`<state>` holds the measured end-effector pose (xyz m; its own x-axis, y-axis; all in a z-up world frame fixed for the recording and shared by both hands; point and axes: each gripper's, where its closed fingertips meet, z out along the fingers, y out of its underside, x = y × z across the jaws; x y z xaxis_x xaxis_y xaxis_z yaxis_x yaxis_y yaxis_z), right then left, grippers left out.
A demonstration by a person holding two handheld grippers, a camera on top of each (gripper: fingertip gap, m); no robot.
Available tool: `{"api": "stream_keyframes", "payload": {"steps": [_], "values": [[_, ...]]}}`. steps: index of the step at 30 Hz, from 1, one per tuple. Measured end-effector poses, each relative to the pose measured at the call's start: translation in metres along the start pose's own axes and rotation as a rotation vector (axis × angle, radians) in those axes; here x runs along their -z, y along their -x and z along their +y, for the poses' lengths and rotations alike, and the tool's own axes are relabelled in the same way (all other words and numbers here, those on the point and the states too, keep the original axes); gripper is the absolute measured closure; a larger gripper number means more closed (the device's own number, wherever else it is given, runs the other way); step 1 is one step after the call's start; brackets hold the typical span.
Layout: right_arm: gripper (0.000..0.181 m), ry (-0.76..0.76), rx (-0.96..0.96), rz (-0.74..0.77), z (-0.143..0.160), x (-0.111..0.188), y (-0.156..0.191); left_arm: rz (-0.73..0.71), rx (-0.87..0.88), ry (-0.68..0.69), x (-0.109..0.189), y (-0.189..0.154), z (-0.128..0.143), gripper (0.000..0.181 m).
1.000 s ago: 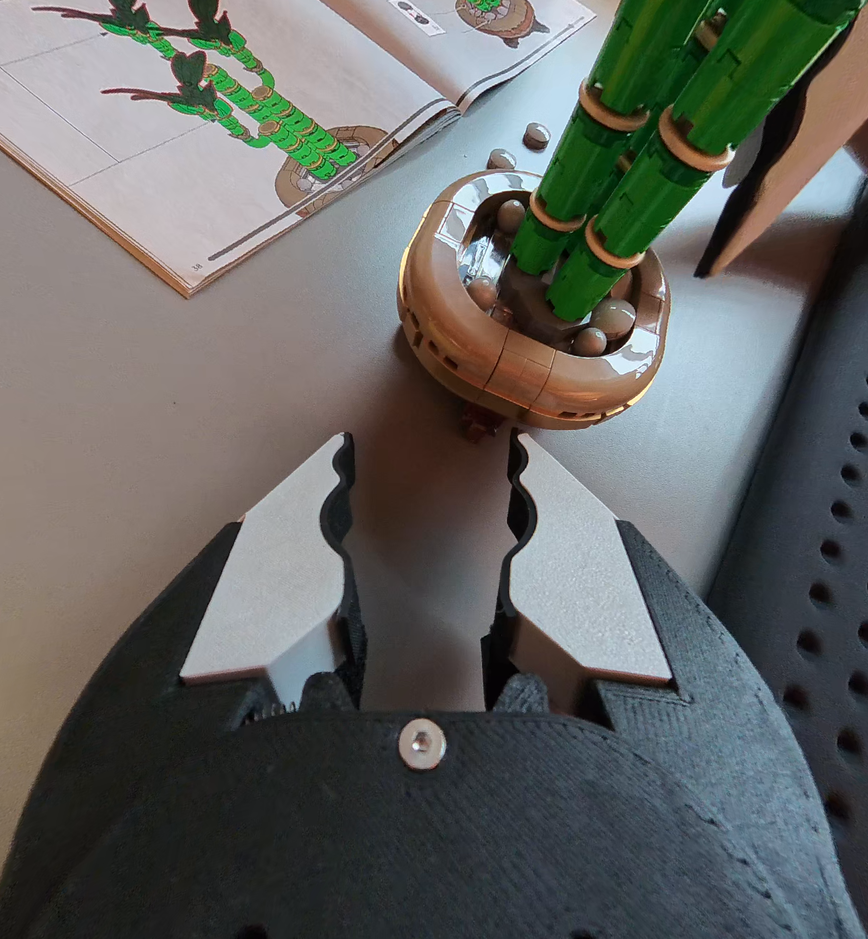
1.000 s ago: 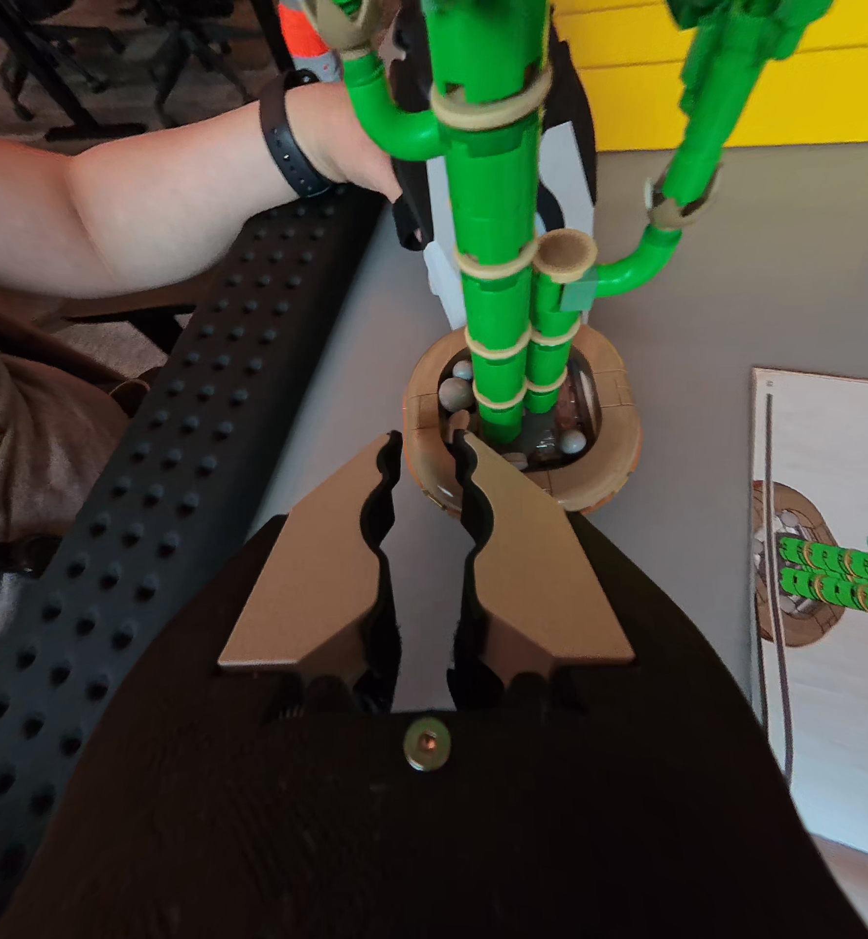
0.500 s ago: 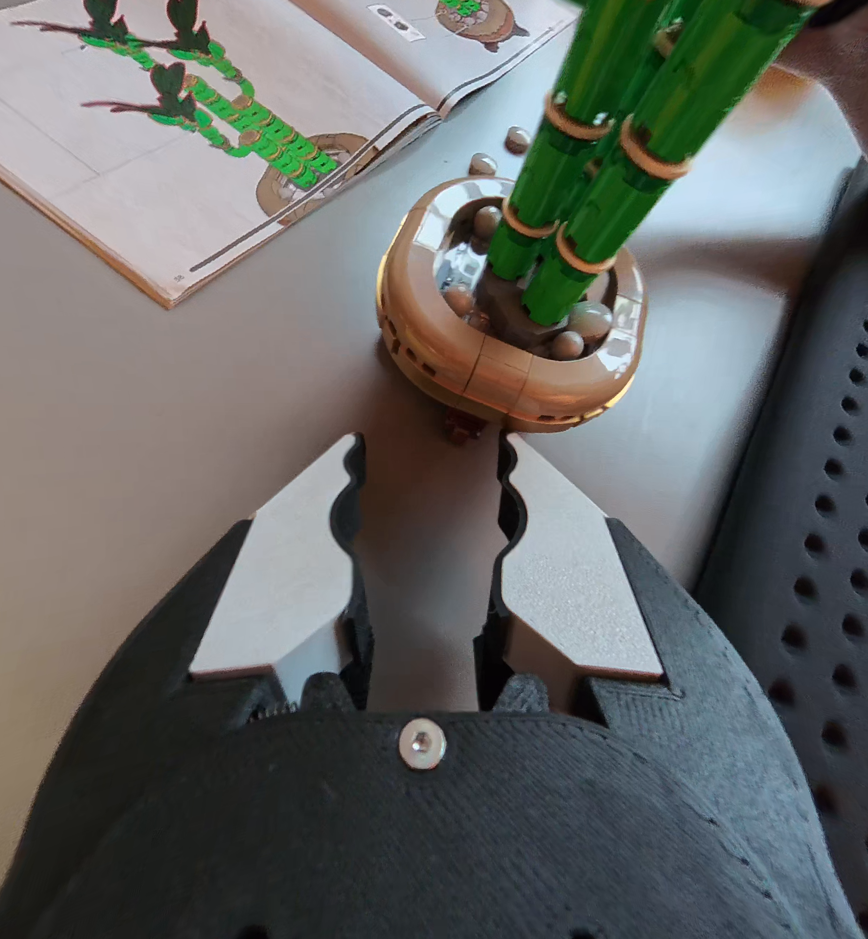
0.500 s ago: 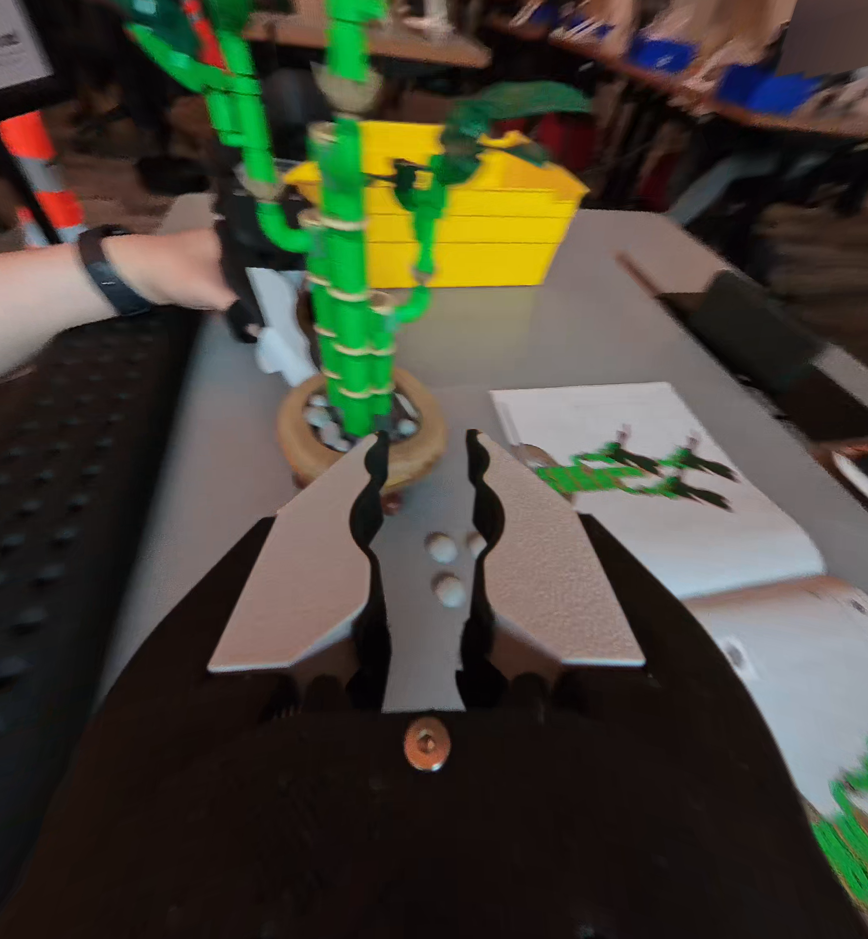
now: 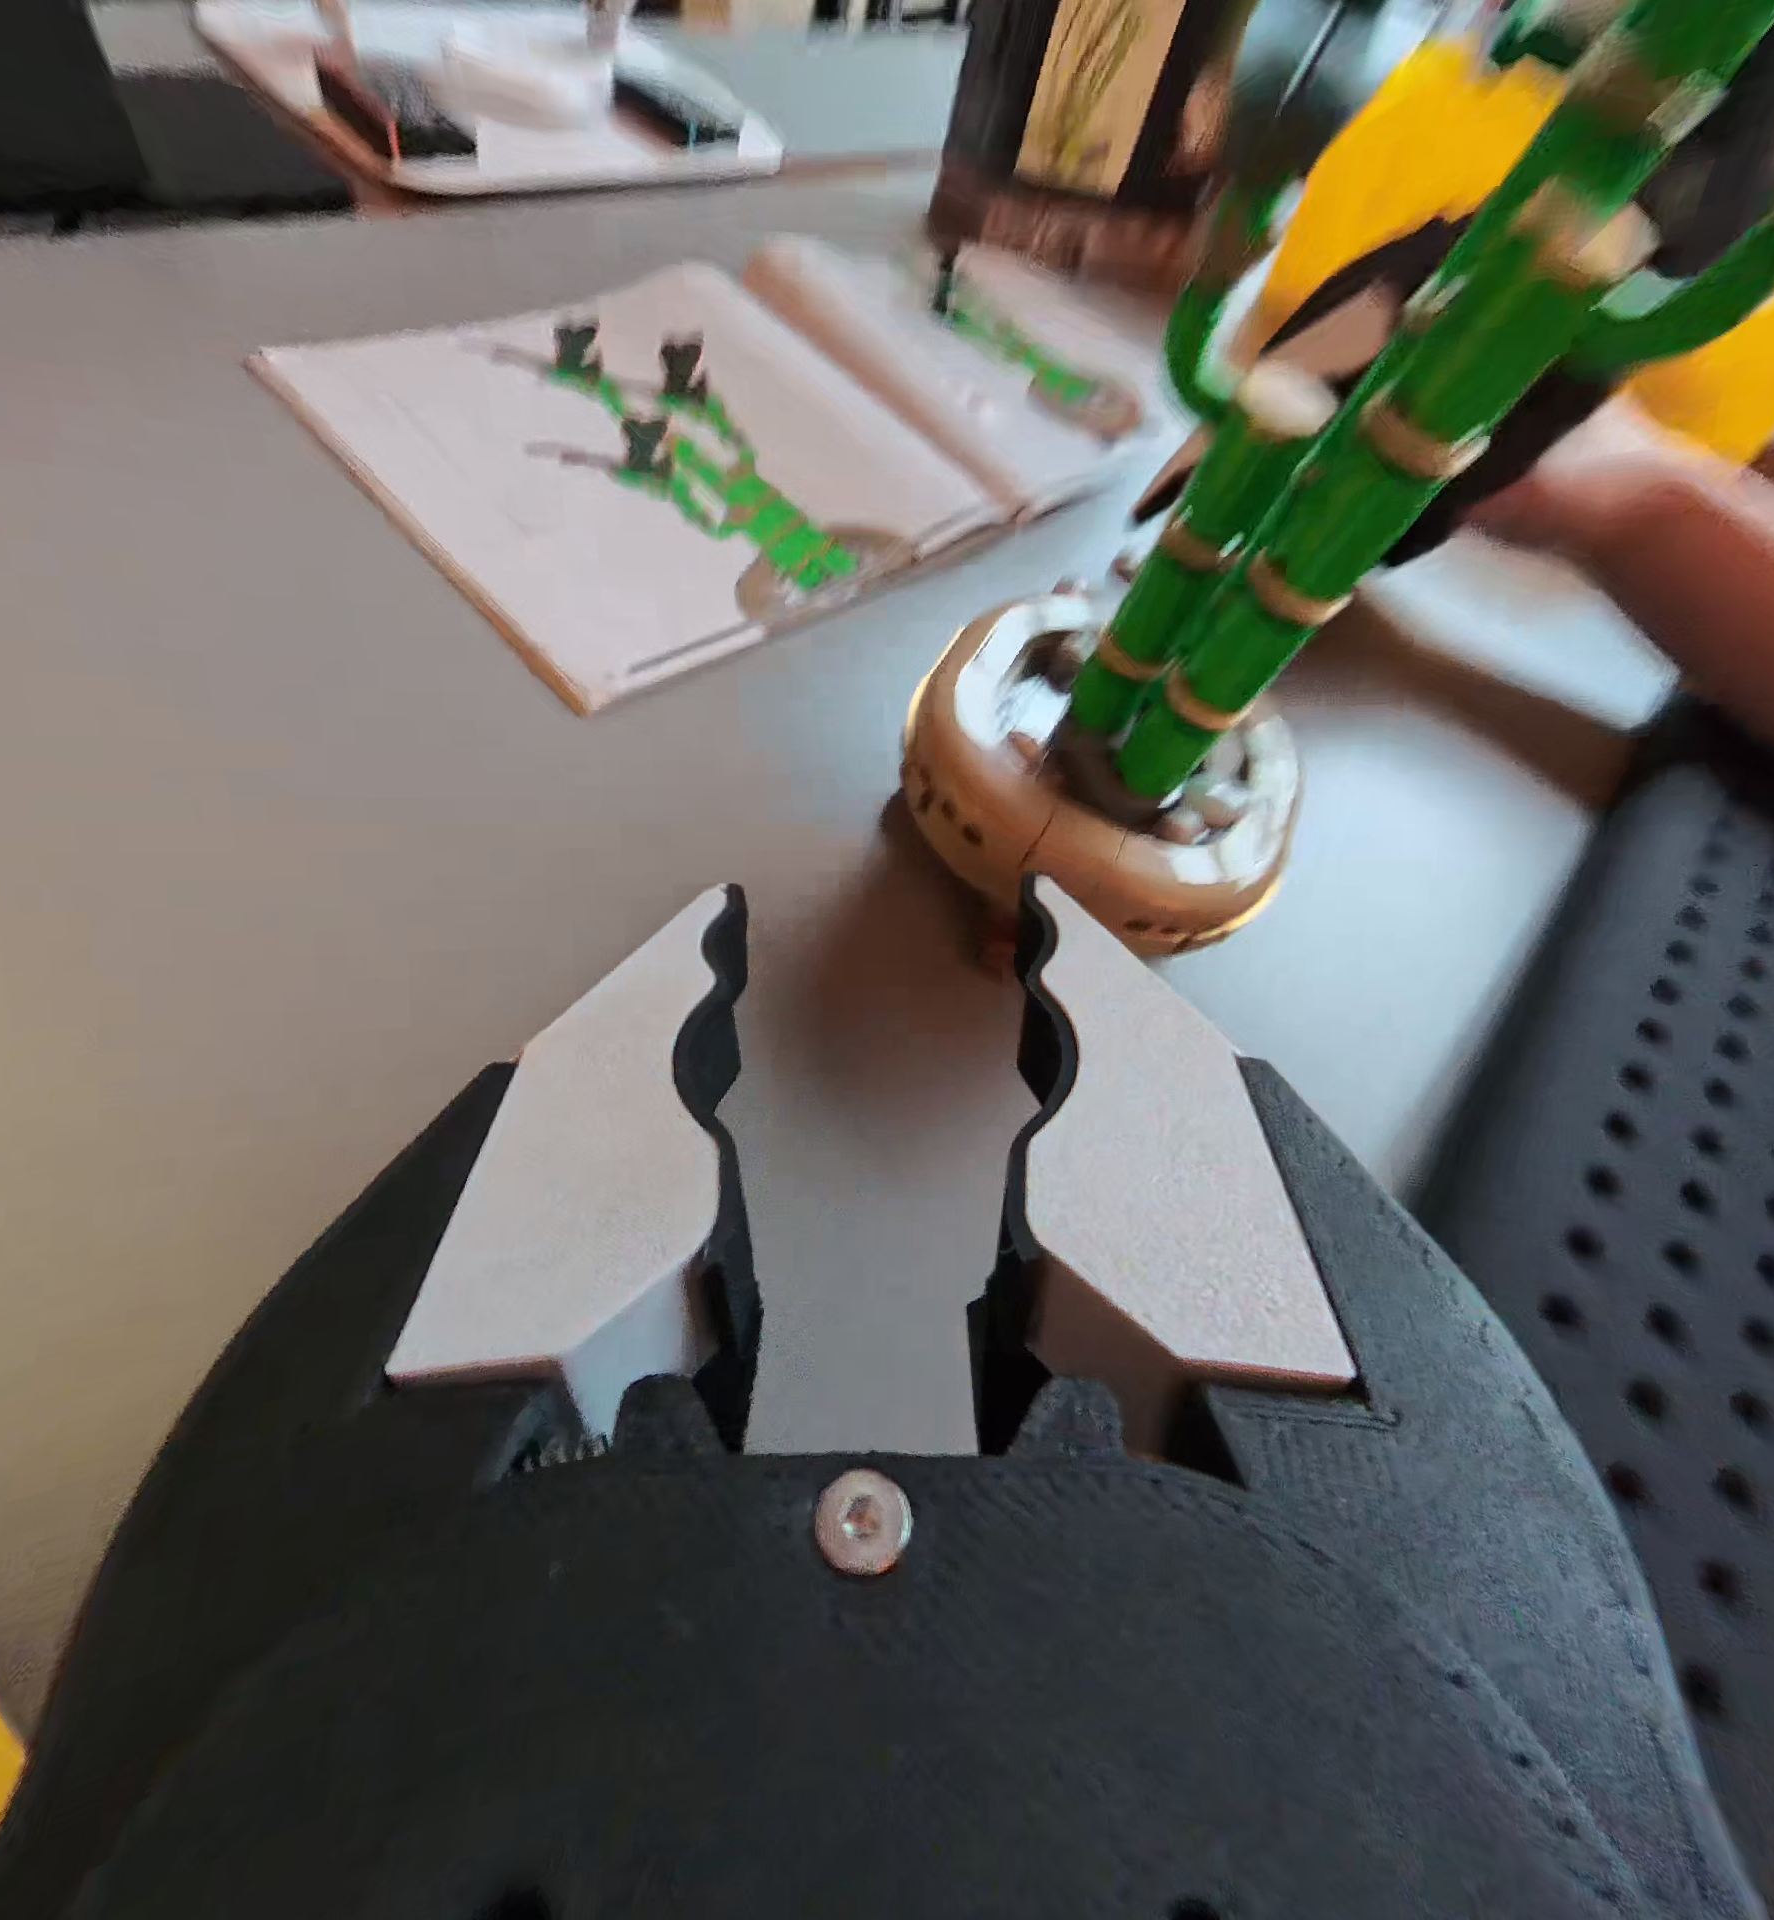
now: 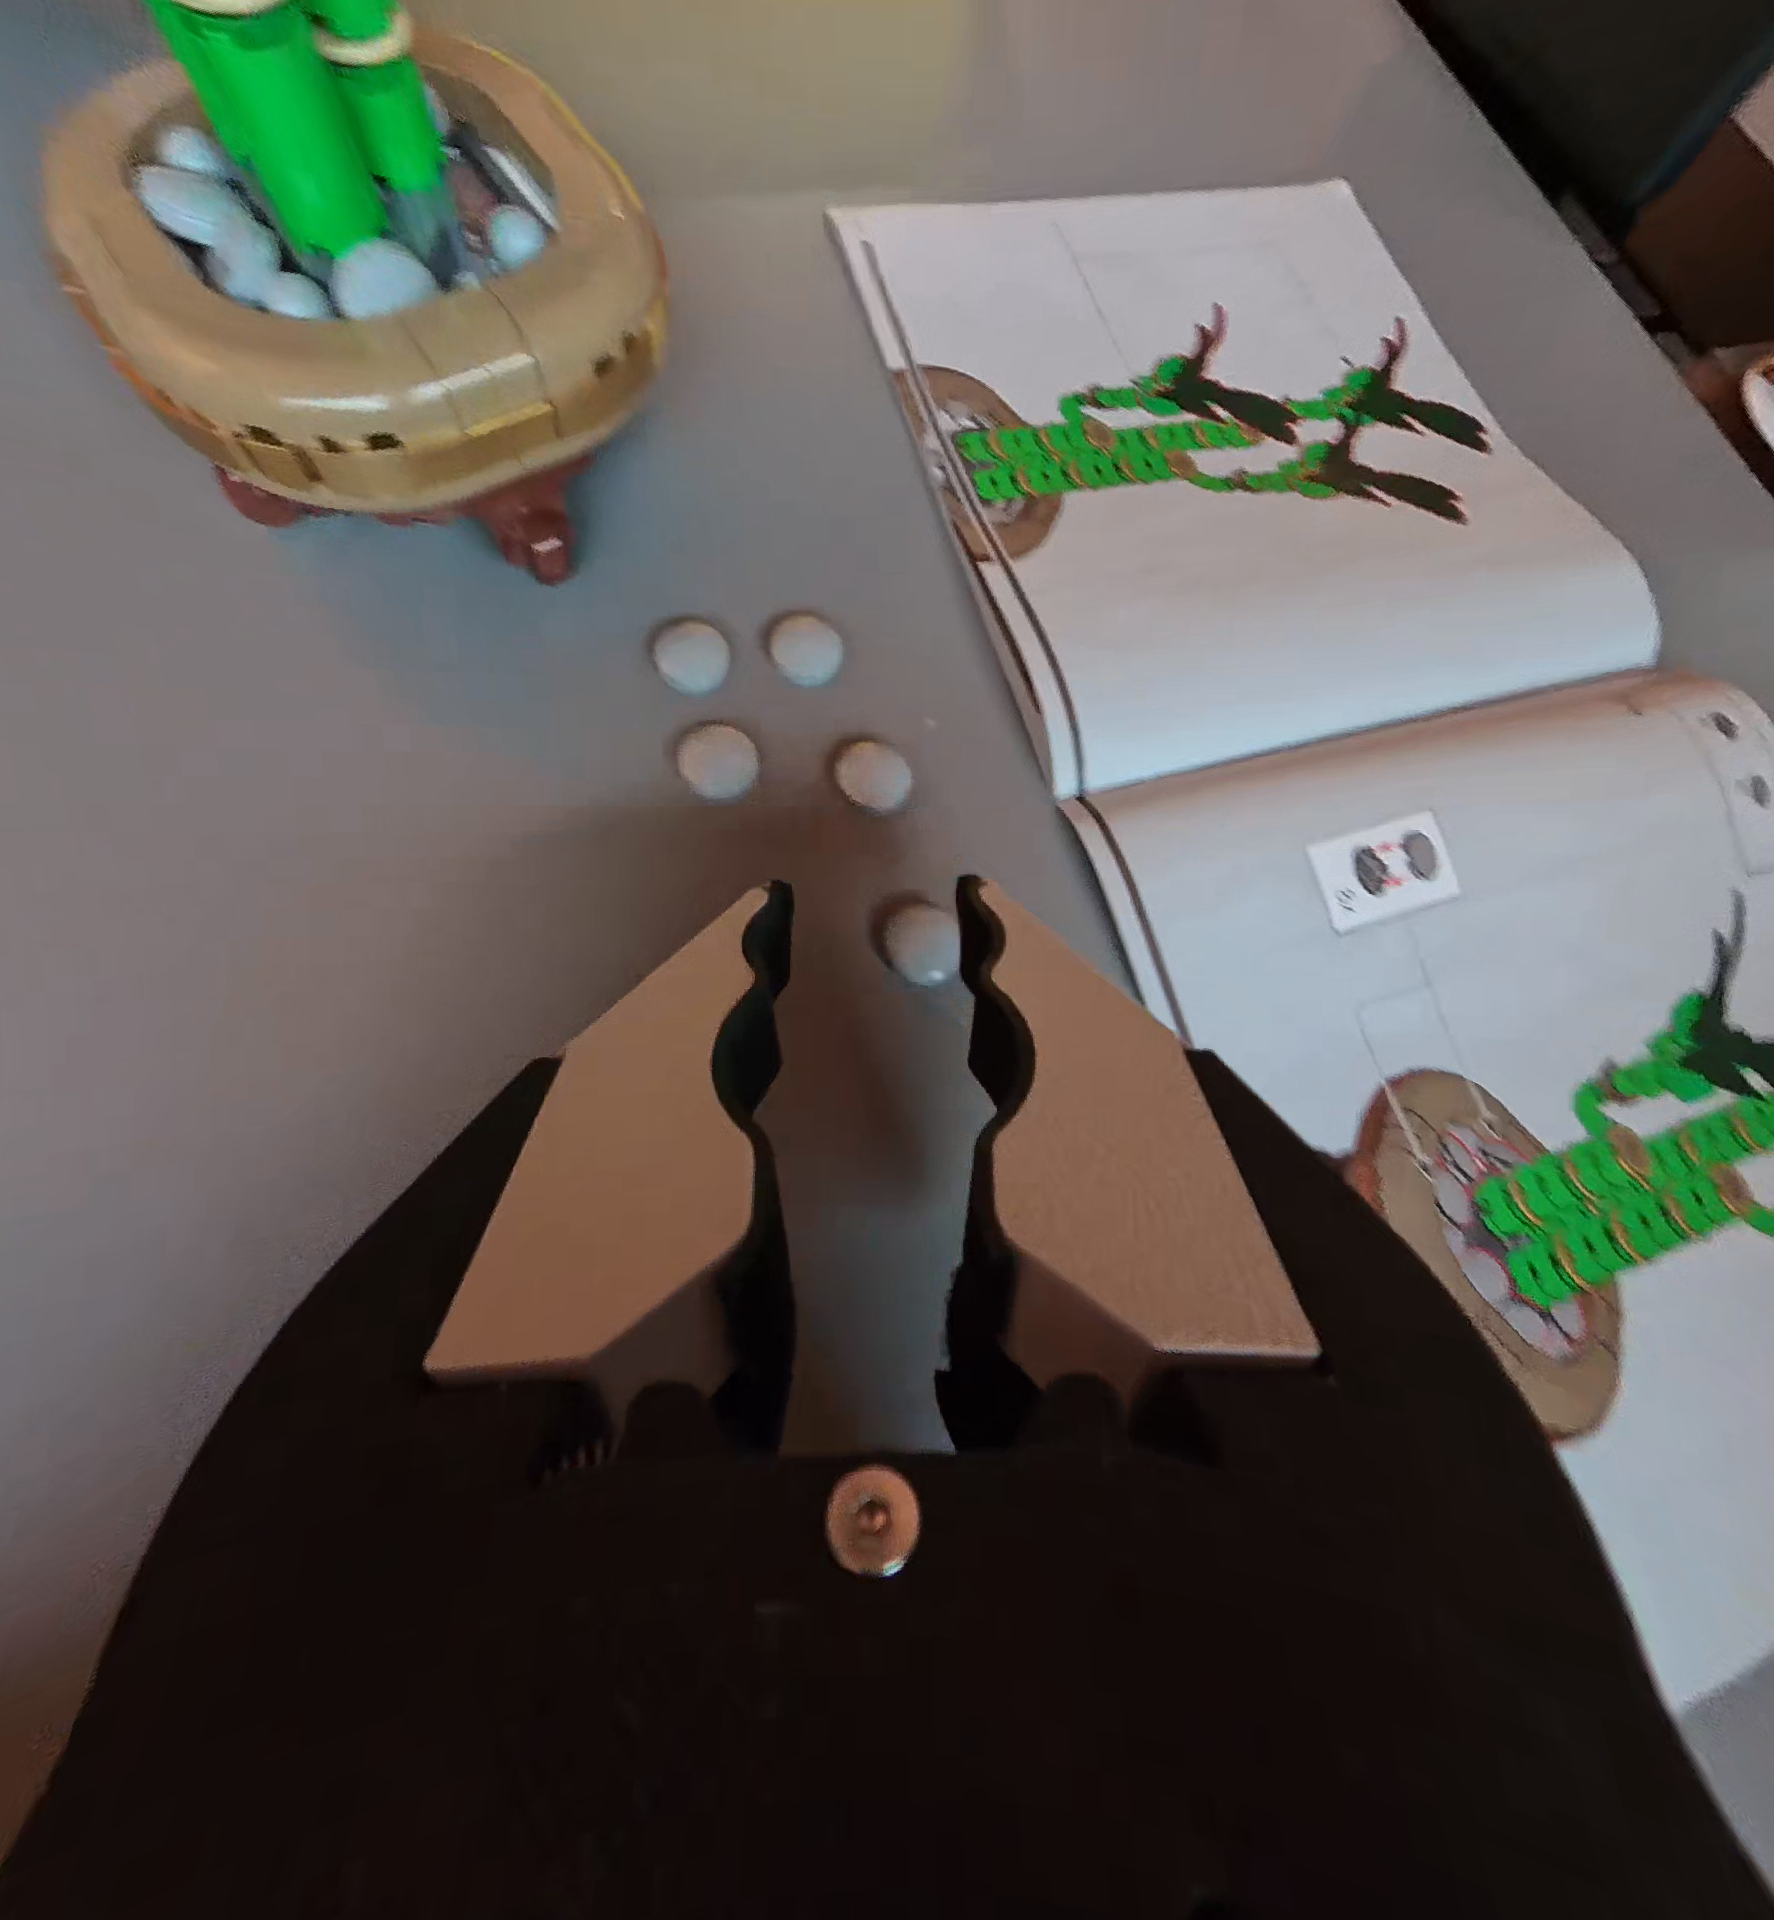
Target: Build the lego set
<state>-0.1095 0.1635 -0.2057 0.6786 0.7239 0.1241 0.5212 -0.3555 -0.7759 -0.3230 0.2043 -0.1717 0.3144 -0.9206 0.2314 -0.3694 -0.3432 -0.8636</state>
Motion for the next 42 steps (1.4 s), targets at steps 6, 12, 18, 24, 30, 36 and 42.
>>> {"api": "stream_keyframes", "payload": {"steps": [6, 12, 18, 24, 30, 36, 42], "values": [[0.15, 0.006, -0.117, -0.003, 0.011, 0.003, -0.015, 0.128, 0.133, -0.308, 0.026, -0.042, -0.044, 0.084], [0.166, 0.03, -0.145, -0.046, 0.014, -0.005, -0.009, -0.043, 0.018, -0.254, -0.009, -0.075, -0.043, 0.056], [0.167, -0.099, -0.146, -0.122, -0.024, 0.004, 0.005, -0.102, -0.024, -0.027, -0.042, -0.069, -0.018, 0.059], [0.167, -0.53, -0.309, -0.456, -0.124, 0.025, 0.052, -0.097, -0.038, 0.091, -0.055, -0.061, 0.006, 0.069], [0.166, -0.368, -0.286, -0.648, -0.118, -0.019, 0.062, -0.131, -0.132, 0.12, -0.061, -0.055, 0.011, 0.077], [0.166, -0.26, -0.188, -0.722, -0.102, -0.037, 0.072, -0.081, -0.161, 0.088, -0.065, -0.058, 0.01, 0.077], [0.155, -0.24, -0.103, -0.736, -0.098, -0.03, 0.078, -0.069, -0.164, 0.081, -0.064, -0.059, 0.011, 0.078]]}}
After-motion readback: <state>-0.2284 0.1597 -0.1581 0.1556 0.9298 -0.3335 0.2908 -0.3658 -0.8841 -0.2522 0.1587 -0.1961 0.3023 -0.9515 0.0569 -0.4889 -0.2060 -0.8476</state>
